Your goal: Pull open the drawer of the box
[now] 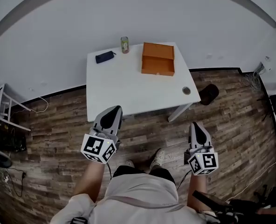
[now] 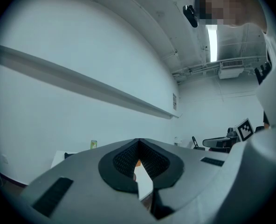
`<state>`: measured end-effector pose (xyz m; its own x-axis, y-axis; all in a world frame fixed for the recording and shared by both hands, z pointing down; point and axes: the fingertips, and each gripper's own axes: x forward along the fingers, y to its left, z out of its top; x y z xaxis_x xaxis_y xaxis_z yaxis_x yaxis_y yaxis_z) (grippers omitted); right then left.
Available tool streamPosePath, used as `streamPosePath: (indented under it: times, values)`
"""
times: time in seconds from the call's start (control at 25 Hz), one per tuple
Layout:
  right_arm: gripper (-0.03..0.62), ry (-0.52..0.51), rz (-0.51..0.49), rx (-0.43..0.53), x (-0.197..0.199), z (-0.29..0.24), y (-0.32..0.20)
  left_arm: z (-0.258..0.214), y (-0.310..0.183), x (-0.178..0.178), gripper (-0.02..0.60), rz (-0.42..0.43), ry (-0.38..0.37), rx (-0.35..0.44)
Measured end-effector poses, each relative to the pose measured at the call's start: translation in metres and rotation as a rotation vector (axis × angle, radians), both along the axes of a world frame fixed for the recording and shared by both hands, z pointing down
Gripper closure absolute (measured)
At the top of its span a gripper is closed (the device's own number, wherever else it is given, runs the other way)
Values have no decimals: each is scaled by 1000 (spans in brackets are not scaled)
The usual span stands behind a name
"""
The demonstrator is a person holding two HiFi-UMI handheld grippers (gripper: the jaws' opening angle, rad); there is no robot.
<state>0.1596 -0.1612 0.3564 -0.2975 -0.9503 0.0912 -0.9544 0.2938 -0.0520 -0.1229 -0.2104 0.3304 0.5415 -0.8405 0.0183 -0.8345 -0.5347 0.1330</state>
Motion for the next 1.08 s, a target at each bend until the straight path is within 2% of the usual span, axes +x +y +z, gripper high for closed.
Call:
streamPosePath:
  times: [0.2, 0.44, 1.08]
  values:
    - [592, 12, -8, 19, -26, -18, 23, -10, 21, -16, 571, 18, 25, 11]
    - [592, 9, -28, 32, -31, -33, 29, -23, 33, -16, 571, 30, 47, 9]
    - [592, 22, -60, 40, 9, -43, 24, -21, 31, 46, 571, 54, 47, -16]
